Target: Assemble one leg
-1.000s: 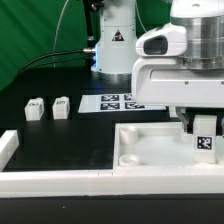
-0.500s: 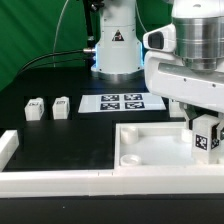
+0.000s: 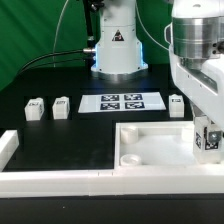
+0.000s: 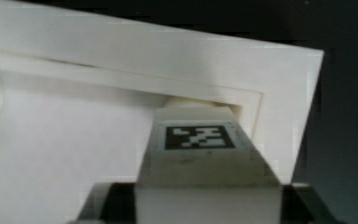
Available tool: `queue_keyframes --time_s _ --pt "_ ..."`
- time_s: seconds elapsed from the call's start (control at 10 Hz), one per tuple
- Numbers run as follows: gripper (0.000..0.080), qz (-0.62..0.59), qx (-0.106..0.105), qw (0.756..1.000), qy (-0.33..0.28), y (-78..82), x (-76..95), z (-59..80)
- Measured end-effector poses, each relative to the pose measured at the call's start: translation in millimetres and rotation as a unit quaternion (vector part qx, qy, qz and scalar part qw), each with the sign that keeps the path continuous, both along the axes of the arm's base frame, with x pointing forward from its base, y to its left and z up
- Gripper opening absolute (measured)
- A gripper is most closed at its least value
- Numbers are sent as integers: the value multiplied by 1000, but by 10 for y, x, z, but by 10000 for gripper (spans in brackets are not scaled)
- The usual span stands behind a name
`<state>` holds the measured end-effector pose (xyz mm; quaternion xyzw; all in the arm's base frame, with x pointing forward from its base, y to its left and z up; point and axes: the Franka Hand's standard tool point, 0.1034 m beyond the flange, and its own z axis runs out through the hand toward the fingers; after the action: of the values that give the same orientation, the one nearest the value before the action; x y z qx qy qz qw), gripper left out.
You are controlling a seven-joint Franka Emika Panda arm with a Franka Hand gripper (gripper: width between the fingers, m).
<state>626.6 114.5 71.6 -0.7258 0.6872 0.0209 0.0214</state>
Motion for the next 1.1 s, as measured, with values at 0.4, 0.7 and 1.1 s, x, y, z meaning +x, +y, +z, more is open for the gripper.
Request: queue_keyframes --time_s 0.4,0.7,1.1 --pt "291 -166 -2 986 7 3 2 9" --pt "368 -177 2 984 7 3 1 10" --pt "603 -164 5 987 7 31 -4 7"
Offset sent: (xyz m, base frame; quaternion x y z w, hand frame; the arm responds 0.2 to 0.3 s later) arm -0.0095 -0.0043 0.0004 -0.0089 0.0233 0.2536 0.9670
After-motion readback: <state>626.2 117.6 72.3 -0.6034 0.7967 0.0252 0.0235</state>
